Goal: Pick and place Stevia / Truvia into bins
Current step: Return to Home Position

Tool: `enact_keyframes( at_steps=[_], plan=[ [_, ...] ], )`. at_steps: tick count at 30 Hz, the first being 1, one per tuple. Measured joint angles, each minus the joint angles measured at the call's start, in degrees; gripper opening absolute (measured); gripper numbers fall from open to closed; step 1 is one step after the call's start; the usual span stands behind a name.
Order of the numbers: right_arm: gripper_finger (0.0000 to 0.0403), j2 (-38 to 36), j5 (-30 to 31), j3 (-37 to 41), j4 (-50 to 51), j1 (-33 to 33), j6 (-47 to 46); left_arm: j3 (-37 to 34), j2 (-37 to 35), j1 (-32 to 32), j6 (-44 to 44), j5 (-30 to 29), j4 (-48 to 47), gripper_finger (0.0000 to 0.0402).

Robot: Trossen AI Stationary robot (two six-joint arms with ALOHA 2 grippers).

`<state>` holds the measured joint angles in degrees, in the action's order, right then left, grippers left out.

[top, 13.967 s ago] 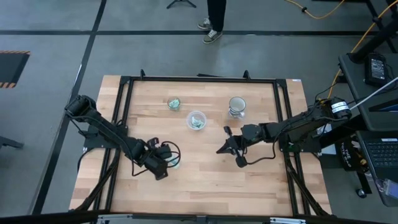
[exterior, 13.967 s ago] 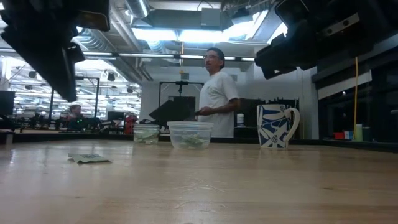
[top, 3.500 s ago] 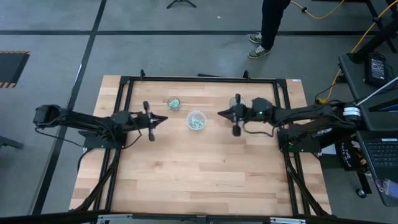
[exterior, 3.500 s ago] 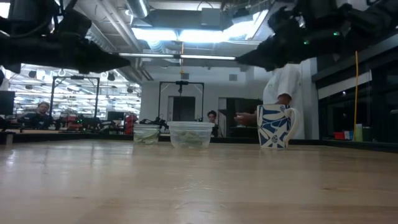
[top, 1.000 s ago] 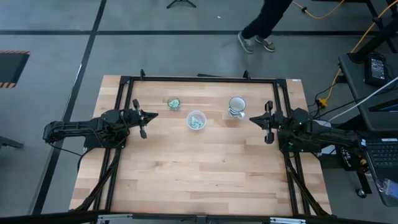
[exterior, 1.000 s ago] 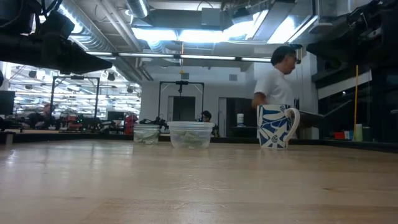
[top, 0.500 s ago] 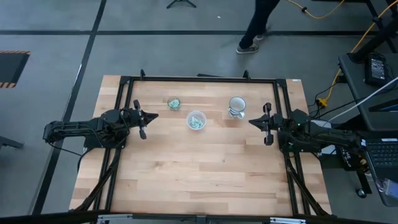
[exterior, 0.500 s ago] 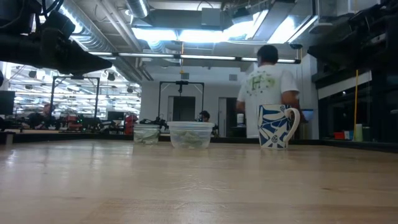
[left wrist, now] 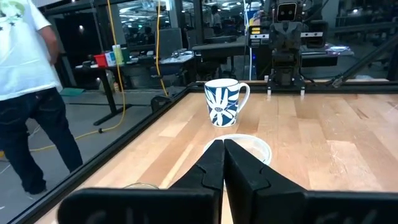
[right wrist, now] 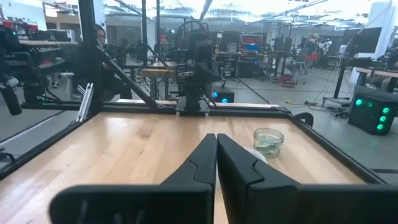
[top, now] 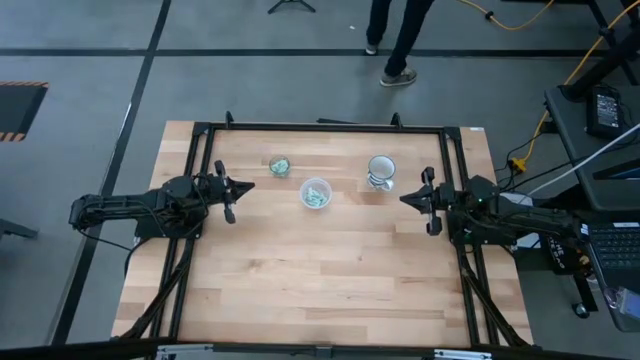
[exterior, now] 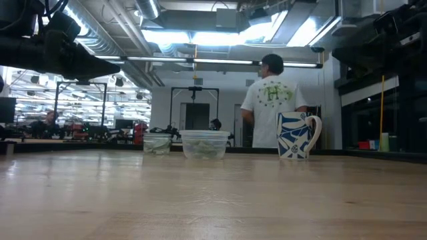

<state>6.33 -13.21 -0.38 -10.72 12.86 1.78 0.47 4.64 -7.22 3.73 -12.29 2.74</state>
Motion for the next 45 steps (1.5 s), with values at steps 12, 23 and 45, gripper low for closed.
enact_keyframes(
  at_steps=[12, 23, 45],
  plan=[
    [0.0018, 0.00, 0.02, 0.00, -0.04, 0.00, -2.98, 0.00, 0.00, 0.00, 0.00, 0.00, 0.00, 0.0004],
    [0.0018, 0.00, 0.04, -0.02, -0.07, 0.00, -2.88, 0.00, 0.00, 0.00, 0.00, -0.02, 0.00, 0.0004],
    [0.0018, -0.13, 0.11, -0.02, -0.22, -2.02, -2.84, 0.00, 0.00, 0.00, 0.00, -0.02, 0.00, 0.0004]
  ],
)
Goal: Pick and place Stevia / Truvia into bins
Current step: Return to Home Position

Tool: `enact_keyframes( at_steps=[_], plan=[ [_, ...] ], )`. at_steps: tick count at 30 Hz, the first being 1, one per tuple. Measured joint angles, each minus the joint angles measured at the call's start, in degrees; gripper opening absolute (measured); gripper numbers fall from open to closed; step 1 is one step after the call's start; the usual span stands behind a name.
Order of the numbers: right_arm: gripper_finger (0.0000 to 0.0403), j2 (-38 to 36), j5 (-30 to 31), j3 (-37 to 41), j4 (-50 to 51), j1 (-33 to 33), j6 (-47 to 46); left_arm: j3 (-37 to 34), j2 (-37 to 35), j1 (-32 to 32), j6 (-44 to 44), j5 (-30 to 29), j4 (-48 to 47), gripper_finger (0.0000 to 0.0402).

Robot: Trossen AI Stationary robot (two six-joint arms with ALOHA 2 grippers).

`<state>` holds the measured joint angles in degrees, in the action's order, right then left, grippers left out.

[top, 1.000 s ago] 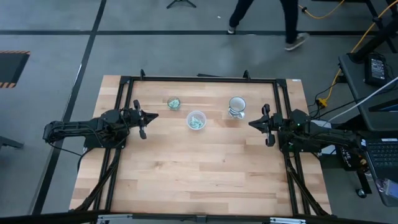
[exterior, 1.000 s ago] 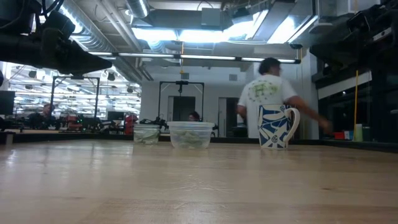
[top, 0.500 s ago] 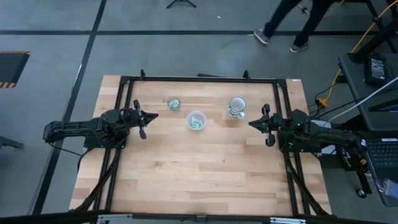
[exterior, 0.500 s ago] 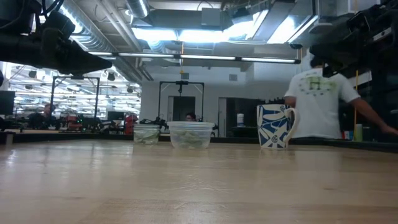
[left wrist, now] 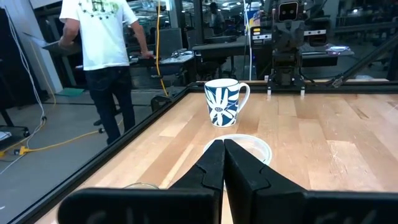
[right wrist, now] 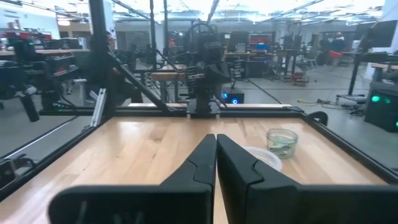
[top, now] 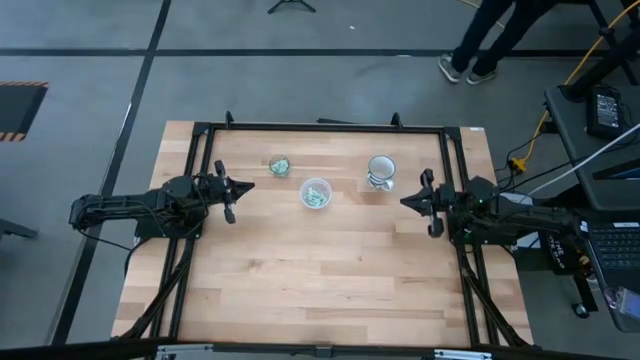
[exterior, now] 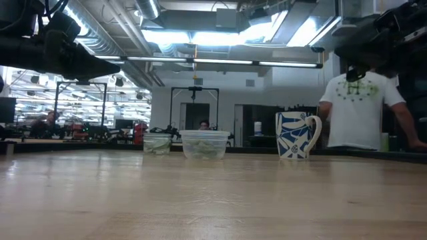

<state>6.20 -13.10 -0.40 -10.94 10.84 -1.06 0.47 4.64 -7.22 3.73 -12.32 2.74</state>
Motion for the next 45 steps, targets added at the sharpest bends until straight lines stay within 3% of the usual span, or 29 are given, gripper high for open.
enact_keyframes(
  at_steps=[12, 45],
  plan=[
    [0.0018, -0.26, -0.07, 0.00, 0.11, -8.08, 0.01, 0.00, 0.00, 0.00, 0.02, 0.00, -0.01, 0.0004],
    [0.0018, -0.26, -0.04, 0.00, 0.10, -8.21, 0.02, 0.00, 0.00, 0.00, 0.01, 0.00, 0.00, 0.0004]
  ],
)
